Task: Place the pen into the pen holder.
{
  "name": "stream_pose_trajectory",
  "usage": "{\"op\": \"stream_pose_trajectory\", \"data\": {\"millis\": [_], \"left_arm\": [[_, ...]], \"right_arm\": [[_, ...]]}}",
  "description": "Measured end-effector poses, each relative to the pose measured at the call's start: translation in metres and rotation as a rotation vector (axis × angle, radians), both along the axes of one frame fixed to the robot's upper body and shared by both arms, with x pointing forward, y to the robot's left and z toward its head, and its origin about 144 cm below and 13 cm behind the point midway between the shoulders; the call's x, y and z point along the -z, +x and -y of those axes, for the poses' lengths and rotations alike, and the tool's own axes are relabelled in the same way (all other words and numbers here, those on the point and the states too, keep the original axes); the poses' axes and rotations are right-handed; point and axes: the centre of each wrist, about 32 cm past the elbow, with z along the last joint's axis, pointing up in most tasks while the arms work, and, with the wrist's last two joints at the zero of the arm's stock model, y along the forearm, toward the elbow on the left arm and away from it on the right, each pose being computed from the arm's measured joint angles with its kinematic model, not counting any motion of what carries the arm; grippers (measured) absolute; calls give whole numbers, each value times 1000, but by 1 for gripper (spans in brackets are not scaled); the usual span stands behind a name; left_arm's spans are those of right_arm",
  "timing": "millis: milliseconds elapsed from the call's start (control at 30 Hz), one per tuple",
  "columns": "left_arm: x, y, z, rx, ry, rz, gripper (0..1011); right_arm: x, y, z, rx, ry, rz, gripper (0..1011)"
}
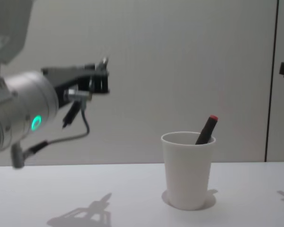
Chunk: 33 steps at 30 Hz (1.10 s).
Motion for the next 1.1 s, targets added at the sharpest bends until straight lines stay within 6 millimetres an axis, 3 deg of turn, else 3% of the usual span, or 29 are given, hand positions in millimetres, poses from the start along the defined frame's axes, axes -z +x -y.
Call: {"op": "stream_pose_trajectory", "data": {"millis": [400, 1100], "left_arm": [[-17, 15, 13, 113, -144, 172, 130], [-14, 57, 39, 267, -227, 255, 130]], "right_arm": [[0, 0, 0, 0, 0, 0, 1002], [0, 0, 0, 0, 0, 0, 1002]]}}
